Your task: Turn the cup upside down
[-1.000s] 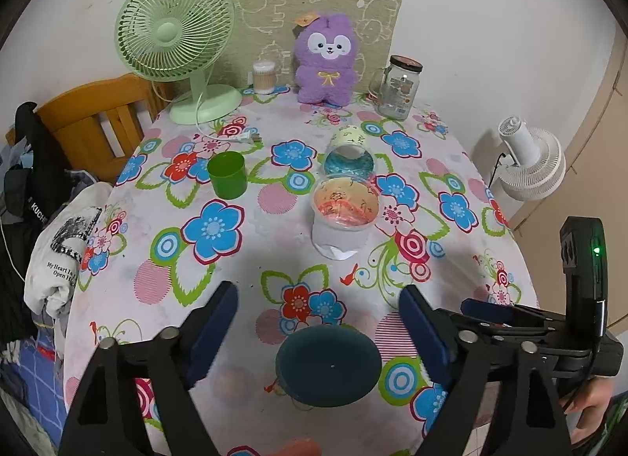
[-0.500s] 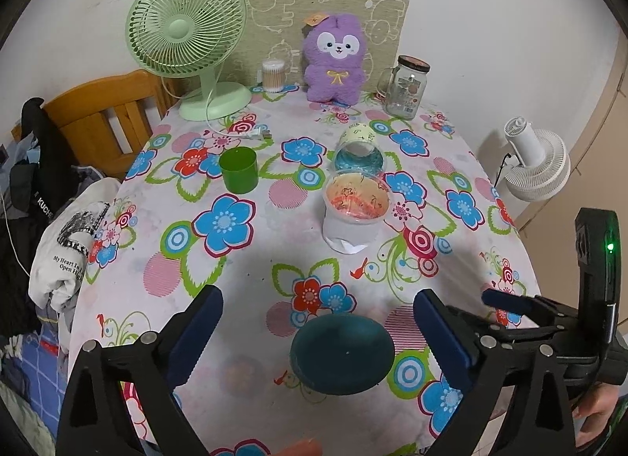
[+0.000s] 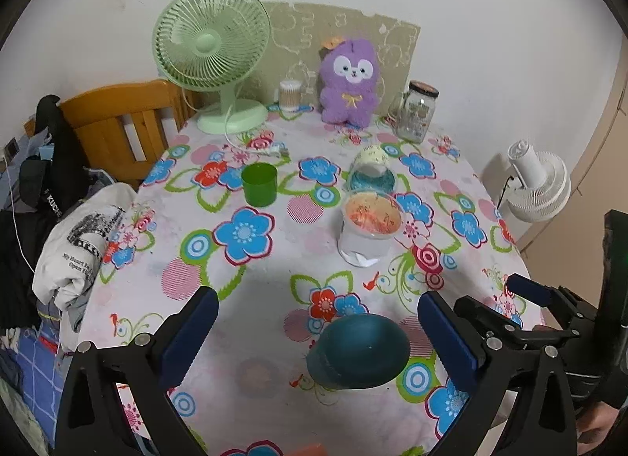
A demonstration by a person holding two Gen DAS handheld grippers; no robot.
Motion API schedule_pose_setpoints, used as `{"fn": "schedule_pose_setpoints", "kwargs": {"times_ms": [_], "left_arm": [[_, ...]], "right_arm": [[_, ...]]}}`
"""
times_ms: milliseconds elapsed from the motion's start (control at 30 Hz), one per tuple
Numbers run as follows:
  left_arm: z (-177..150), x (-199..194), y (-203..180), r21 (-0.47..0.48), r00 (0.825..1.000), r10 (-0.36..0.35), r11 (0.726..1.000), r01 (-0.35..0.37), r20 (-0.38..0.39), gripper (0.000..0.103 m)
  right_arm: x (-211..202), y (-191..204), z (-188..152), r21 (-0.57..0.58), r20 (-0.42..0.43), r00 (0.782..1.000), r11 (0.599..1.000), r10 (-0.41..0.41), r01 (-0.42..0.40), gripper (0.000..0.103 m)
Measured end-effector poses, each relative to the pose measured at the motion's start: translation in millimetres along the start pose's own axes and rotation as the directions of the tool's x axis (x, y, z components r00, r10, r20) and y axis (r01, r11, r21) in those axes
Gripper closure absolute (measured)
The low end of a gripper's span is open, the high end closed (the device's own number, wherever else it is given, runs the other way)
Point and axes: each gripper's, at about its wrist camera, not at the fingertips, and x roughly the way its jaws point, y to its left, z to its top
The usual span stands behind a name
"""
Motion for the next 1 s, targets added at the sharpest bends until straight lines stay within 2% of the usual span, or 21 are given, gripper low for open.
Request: {"fn": "schedule_pose_setpoints", "kwargs": {"times_ms": [400, 800, 1000], "left_arm": [[2, -33, 11, -0.012, 0.992, 0.015, 1.0, -0.014, 0.127, 0.0], [3, -52, 11, -0.005, 0.979, 0.006, 1.0, -0.005, 0.204, 0.0], [4, -55, 10, 0.0, 0.975, 0.008, 1.0, -0.008, 0.222, 0.0]], "right_arm": [[-31, 22, 9, -0.047, 0.102, 0.995, 0.999, -0.013, 0.018, 0.001], [-56, 35, 13, -0.067, 0.184, 0.983, 0.997, -0.026, 0.039, 0.001], [-59, 34, 14, -0.07, 0.197, 0.98, 0.996, -0.038, 0.052, 0.001]]}}
